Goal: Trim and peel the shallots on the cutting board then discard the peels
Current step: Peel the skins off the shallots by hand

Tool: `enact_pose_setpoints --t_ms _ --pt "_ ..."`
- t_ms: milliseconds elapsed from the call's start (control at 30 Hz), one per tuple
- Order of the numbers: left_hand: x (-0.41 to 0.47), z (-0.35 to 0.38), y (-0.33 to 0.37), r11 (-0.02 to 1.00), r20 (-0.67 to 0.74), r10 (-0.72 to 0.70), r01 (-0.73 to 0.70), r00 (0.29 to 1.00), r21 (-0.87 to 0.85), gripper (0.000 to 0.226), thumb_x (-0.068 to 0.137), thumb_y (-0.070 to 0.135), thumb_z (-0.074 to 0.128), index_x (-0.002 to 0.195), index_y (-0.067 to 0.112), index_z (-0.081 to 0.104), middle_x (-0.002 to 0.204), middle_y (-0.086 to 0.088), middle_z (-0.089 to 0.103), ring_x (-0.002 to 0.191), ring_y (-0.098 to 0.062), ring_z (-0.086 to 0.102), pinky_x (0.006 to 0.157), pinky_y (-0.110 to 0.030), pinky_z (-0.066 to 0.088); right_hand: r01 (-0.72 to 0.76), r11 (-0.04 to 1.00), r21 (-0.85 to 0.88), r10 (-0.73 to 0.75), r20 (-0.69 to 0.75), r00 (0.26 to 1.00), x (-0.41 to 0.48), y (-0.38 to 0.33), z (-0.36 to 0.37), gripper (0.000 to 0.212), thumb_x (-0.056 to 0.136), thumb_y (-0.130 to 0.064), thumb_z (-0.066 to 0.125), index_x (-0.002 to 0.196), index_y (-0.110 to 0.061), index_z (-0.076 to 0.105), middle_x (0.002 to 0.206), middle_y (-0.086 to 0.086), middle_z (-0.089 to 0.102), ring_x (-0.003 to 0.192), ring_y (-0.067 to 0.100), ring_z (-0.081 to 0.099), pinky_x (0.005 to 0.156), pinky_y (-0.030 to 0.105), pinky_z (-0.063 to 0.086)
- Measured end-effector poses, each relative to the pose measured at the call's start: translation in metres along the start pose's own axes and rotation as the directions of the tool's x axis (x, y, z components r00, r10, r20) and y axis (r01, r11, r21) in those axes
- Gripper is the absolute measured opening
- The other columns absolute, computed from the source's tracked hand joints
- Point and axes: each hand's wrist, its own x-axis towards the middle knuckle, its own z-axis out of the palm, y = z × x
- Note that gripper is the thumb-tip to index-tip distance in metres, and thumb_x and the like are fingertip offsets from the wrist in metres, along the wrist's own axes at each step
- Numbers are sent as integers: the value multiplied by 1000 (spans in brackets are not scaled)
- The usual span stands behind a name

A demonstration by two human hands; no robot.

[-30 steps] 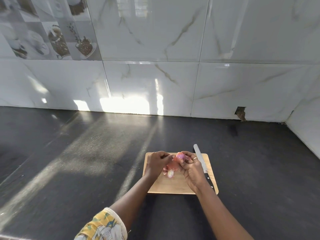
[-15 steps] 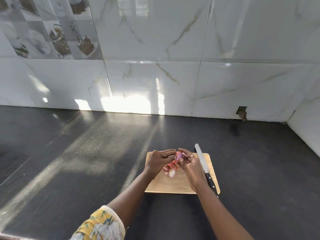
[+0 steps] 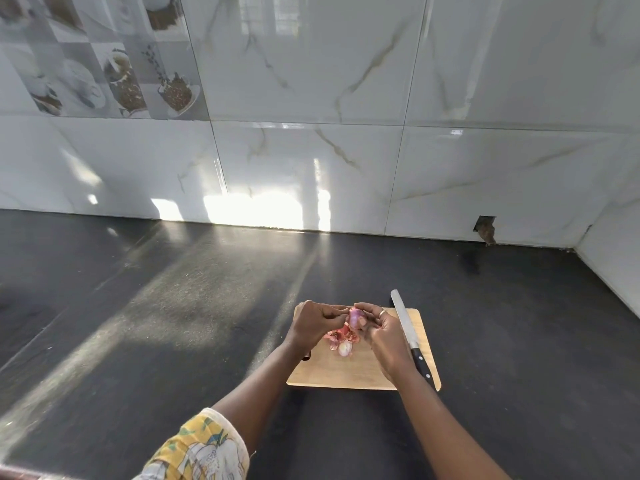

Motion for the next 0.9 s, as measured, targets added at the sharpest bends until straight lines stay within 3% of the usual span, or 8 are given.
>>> enact_pose_setpoints --t_ms 200,333,500,700,900 --pt "-1 5 1 1000 -99 3 -1 995 20 16 74 13 70 86 20 75 87 1 75 82 -6 70 79 -36 57 -9 1000 8 9 -7 1000 0 -1 -1 20 91 -5 59 103 -19 67 104 3 70 103 17 65 89 38 55" --pt "-4 6 3 997 -50 -10 6 999 -80 21 71 30 73 91 22 75 91 2 74 86 -7 70 80 -30 57 -12 999 35 12 -10 1000 1 0 -1 17 91 -8 61 106 -16 66 104 5 70 103 19 66 90 39 55" --pt "-7 6 8 988 -6 9 -10 1000 -155 26 77 7 73 102 6 70 100 -2 71 88 -2 67 77 -15 53 -18 995 100 18 3 1000 0 -3 -1 19 88 -13 65 107 -12 65 102 8 71 101 21 67 89 39 55" --pt "-6 6 6 985 47 -3 11 999 -172 18 82 7 68 99 5 72 95 -2 73 87 -5 62 83 -23 52 -20 996 90 20 3 1000 2 -1 -1 22 88 -11 65 110 -11 65 106 8 70 103 20 66 91 41 54" --pt "-4 8 9 987 5 -47 47 999 -156 20 80 -3 64 95 7 72 81 24 71 81 5 62 79 -15 49 -27 994 102 28 -14 1000 4 -1 0 19 89 -4 62 106 -12 66 104 9 70 103 22 66 91 40 54"
